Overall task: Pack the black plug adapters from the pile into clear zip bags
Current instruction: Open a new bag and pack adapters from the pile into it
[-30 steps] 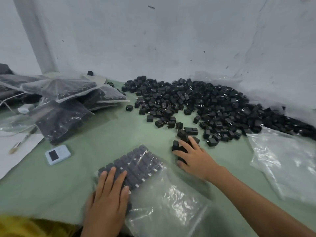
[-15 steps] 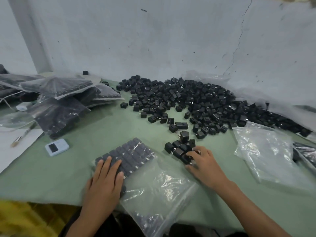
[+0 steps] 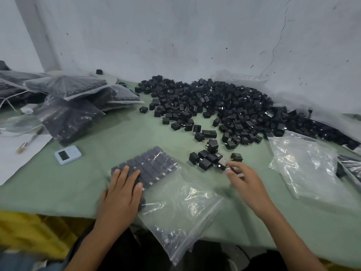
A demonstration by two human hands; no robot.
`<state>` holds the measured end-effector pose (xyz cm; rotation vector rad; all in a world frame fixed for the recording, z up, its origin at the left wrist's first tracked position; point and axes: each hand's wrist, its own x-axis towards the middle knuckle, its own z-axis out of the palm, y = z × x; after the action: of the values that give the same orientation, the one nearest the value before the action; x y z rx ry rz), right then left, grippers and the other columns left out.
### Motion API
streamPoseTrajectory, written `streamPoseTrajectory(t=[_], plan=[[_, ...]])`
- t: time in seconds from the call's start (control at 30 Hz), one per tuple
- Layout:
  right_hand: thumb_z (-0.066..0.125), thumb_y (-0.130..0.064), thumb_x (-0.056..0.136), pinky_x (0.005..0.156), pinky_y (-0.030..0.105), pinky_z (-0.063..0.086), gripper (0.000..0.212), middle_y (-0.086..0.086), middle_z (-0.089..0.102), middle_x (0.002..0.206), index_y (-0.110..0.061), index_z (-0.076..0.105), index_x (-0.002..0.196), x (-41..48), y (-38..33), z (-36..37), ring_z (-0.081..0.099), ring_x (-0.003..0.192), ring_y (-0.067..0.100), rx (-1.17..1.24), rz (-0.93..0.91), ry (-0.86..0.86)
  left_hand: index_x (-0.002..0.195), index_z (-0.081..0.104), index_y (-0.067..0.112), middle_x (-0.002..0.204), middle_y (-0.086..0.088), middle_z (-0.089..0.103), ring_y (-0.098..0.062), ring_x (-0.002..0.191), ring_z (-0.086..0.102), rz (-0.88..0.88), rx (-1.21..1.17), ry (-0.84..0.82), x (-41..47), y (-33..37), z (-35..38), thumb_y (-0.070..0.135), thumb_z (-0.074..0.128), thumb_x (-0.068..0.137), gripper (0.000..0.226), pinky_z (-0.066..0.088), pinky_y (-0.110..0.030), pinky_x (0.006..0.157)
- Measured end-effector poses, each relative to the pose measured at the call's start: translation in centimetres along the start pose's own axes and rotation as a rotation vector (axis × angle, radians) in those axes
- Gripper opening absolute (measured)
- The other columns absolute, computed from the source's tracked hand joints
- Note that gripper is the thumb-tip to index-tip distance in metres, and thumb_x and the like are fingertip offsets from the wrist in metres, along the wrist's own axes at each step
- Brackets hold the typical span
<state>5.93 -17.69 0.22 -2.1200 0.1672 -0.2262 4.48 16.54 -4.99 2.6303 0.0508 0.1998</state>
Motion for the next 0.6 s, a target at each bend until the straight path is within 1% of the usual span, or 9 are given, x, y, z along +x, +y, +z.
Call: streamPoseTrajectory(t=[0.07, 0.13, 0.2, 0.27, 0.37, 0.4, 0.47, 0.53, 0.6], plan=[[0.058, -0.02, 0.099, 0.072, 0.03, 0.058, 0.02, 0.004, 0.063, 0.1, -0.032, 0.073, 0.105, -3.8, -0.1, -1.8, 0.064, 0.078, 0.02, 0.317, 0.096, -0.022, 0.153, 0.026, 0.041, 0.166, 0.013, 0.006, -0.007, 0.152, -0.006, -0.003, -0.006, 0.007, 0.1, -0.1, 0.1, 0.05, 0.022, 0.103, 0.051, 0.017, -0.043, 0.119], [0.057, -0.018, 0.096, 0.061, 0.029, 0.056, 0.021, 0.013, 0.062, 0.089, -0.023, 0.074, 0.107, -8.2, -0.1, -2.9, 0.059, 0.07, 0.025, 0.569, 0.218, -0.114, 0.153, 0.027, 0.041, 0.166, 0.013, 0.007, -0.007, 0.152, -0.005, -0.005, -0.006, 0.012, 0.1, -0.1, 0.2, 0.05, 0.023, 0.103, 0.05, 0.017, -0.044, 0.119], [0.057, -0.021, 0.088, 0.051, 0.032, 0.051, 0.026, 0.02, 0.062, 0.084, -0.015, 0.074, 0.106, -11.8, -0.1, -2.3, 0.058, 0.063, 0.03, 0.716, 0.362, -0.215, 0.153, 0.028, 0.04, 0.166, 0.012, 0.008, -0.008, 0.152, -0.004, -0.001, -0.012, 0.016, 0.1, -0.1, 0.3, 0.049, 0.024, 0.103, 0.05, 0.017, -0.044, 0.119], [0.058, -0.021, 0.083, 0.048, 0.033, 0.051, 0.031, 0.025, 0.064, 0.084, -0.01, 0.075, 0.105, -13.9, -0.2, -0.3, 0.059, 0.061, 0.034, 0.759, 0.455, -0.297, 0.153, 0.028, 0.04, 0.166, 0.012, 0.008, -0.008, 0.152, -0.004, -0.005, -0.017, 0.009, 0.1, -0.1, 0.3, 0.049, 0.025, 0.104, 0.05, 0.017, -0.045, 0.118], [0.058, -0.006, 0.089, 0.056, 0.037, 0.059, 0.024, 0.024, 0.069, 0.089, -0.005, 0.074, 0.107, -14.3, -1.1, 3.4, 0.066, 0.07, 0.038, 0.876, 0.522, -0.365, 0.153, 0.027, 0.04, 0.166, 0.012, 0.007, -0.007, 0.152, -0.004, -0.013, -0.018, -0.008, 0.1, -0.1, 0.2, 0.049, 0.025, 0.104, 0.05, 0.016, -0.046, 0.119], [0.057, 0.001, 0.09, 0.062, 0.038, 0.061, 0.026, 0.024, 0.07, 0.096, -0.003, 0.073, 0.11, -14.0, -1.5, 4.4, 0.068, 0.078, 0.038, 0.931, 0.526, -0.377, 0.153, 0.027, 0.04, 0.167, 0.013, 0.006, -0.007, 0.152, -0.004, -0.014, -0.023, -0.012, 0.1, -0.1, 0.2, 0.049, 0.024, 0.104, 0.05, 0.015, -0.046, 0.119], [0.058, 0.005, 0.087, 0.075, 0.037, 0.062, 0.032, 0.022, 0.069, 0.114, 0.001, 0.069, 0.117, -12.7, -2.6, 6.0, 0.069, 0.098, 0.036, 1.044, 0.525, -0.394, 0.153, 0.026, 0.04, 0.167, 0.013, 0.006, -0.008, 0.152, -0.005, -0.015, -0.028, -0.015, 0.1, 0.0, 0.1, 0.049, 0.024, 0.104, 0.05, 0.014, -0.047, 0.119], [0.058, 0.005, 0.09, 0.08, 0.035, 0.061, 0.035, 0.02, 0.067, 0.123, -0.003, 0.066, 0.123, -11.3, -3.5, 7.3, 0.068, 0.107, 0.037, 1.117, 0.521, -0.402, 0.153, 0.026, 0.04, 0.167, 0.013, 0.005, -0.008, 0.152, -0.005, -0.009, -0.022, -0.017, 0.1, 0.1, 0.0, 0.049, 0.023, 0.104, 0.05, 0.015, -0.047, 0.119], [0.056, 0.005, 0.094, 0.084, 0.033, 0.06, 0.04, 0.021, 0.064, 0.127, -0.014, 0.064, 0.129, -10.0, -4.3, 8.5, 0.068, 0.108, 0.039, 1.087, 0.488, -0.438, 0.153, 0.025, 0.041, 0.167, 0.013, 0.005, -0.009, 0.153, -0.005, -0.006, -0.021, -0.014, 0.0, 0.0, 0.0, 0.049, 0.022, 0.104, 0.05, 0.015, -0.047, 0.119]])
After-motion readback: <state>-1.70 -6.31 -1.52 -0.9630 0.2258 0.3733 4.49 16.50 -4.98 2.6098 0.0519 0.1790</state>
